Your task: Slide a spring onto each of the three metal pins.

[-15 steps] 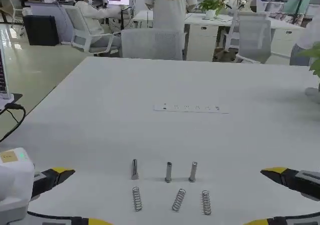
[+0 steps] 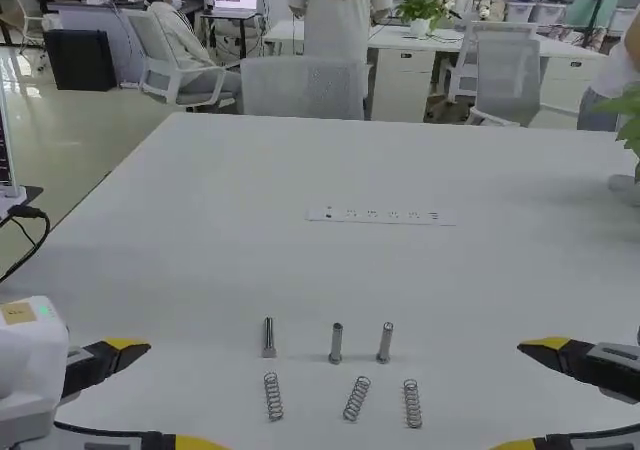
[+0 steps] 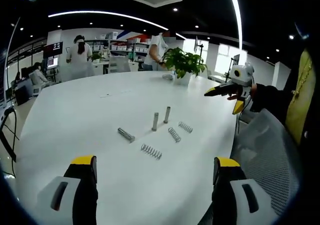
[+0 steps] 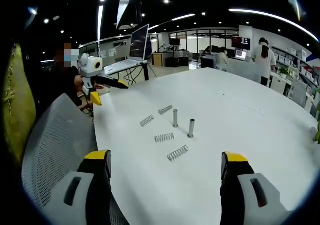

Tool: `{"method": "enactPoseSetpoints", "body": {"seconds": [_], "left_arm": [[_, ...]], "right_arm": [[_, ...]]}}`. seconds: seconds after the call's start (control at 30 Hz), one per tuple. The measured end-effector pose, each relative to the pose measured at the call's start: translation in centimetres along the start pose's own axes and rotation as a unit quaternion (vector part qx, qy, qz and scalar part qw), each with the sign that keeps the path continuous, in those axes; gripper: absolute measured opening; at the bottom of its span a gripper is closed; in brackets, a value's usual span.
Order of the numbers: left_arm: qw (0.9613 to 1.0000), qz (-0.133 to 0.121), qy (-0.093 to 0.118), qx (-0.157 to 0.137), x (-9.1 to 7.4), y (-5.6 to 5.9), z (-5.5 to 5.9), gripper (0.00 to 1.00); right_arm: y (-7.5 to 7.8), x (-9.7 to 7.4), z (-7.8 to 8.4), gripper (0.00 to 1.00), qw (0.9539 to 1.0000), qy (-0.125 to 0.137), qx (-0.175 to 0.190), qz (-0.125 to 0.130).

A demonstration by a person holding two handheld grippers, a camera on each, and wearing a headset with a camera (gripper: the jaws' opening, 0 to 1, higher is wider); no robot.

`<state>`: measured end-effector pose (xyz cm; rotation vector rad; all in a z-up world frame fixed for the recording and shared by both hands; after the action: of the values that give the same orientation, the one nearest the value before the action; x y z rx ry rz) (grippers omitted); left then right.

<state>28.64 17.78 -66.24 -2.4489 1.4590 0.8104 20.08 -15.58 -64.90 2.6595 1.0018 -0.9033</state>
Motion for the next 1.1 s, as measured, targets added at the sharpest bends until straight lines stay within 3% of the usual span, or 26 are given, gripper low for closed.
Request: {"method": "enactPoseSetpoints", "body": {"seconds": [1.1], "left_arm": [[1.0, 0.0, -0.006, -0.001, -0.03, -0.04, 0.25, 0.93]], "right_arm": [[-0.13, -0.02, 0.1, 0.89, 1.0, -0.006, 0.0, -0.004]]}}
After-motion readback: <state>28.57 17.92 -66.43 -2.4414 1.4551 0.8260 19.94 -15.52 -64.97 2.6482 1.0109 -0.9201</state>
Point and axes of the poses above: the centre of the closed fingertips' face, and the gripper's own axes: x roughly forward along the fingers, y roughly to its right, z roughly out of its underside, the point moved 7 cm from there along -x, roughly backward along the fingers, and after that the axes turned 6 degrees about -y, right-handed, at the moved point
